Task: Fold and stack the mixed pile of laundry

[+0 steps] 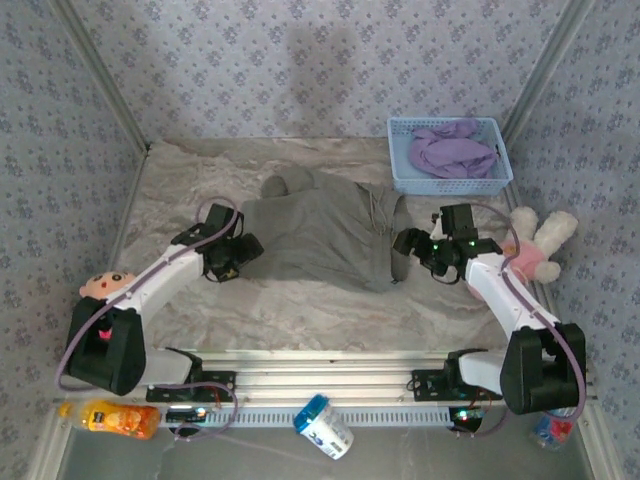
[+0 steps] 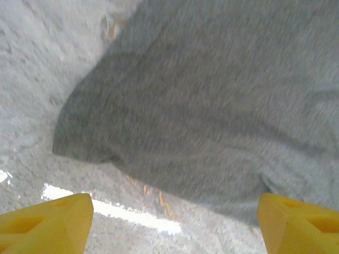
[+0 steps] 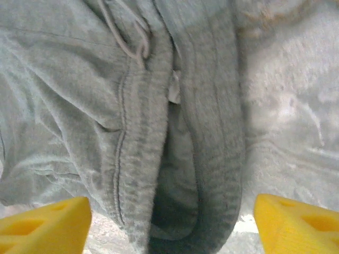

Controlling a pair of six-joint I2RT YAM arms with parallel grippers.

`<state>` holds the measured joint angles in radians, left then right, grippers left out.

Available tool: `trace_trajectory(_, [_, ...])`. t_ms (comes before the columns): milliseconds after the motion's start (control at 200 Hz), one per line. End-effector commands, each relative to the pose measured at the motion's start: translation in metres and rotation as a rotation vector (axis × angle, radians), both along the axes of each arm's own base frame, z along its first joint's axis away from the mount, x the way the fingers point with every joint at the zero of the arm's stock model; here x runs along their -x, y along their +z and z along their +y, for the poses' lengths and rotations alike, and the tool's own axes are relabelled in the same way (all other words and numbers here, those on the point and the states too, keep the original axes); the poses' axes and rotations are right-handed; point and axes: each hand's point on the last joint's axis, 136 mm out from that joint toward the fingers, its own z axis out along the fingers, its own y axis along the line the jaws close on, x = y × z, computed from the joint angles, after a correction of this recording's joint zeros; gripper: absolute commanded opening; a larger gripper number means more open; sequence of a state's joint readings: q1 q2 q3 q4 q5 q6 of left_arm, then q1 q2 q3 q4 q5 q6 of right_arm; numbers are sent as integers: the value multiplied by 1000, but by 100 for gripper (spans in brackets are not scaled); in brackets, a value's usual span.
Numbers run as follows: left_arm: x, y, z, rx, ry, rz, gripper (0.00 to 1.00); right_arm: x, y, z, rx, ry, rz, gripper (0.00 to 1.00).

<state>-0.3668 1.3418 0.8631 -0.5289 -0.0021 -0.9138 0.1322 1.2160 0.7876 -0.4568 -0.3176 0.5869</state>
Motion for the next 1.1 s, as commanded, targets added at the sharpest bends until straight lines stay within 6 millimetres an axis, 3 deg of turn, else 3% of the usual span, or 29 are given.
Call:
trace_trajectory(0, [-27,15,5,-36,74,-50,81,-11,3,9,17,-1,-4,91])
trace_trajectory(95, [-30,5,10,-65,138,1,81,-1,-14,21,48,36,68,92])
trace_trajectory(190, [-20,-8,20,-109,207,83,82,20,-28,21,73,13,175,93])
trace_trajectory(320, [-7,-24,26,-145,229,169,82,44,-30,31,58,34,238,93])
trace_trajectory(460, [-9,-40,26,-171,215,212,77,33,-28,47,44,86,184,91])
trace_trajectory(605, [-8,-60,29,-225,211,276,68,19,-38,58,20,94,185,81])
trace_trajectory(670, [-6,-70,32,-253,209,308,57,16,-44,62,17,98,197,68])
trace_trajectory(759, [-4,-77,34,-281,197,335,30,10,-44,65,5,96,191,30])
trace_trajectory(794, [-4,-78,34,-285,191,339,13,8,-41,65,5,96,183,17])
trace_trajectory(814, [-5,-77,34,-287,189,335,1,8,-39,66,6,98,179,11])
trace_trajectory(844, [-5,-75,35,-291,190,334,0,6,-35,65,6,100,171,0])
trace_trajectory(969, [-22,-48,37,-289,172,247,0,-13,-9,68,-30,100,103,0])
trace_trajectory(1049, [-51,-14,36,-254,136,147,0,-51,21,68,-76,81,10,0])
trace_trajectory(1094, [-71,12,37,-237,126,83,0,-79,48,71,-98,87,-61,0])
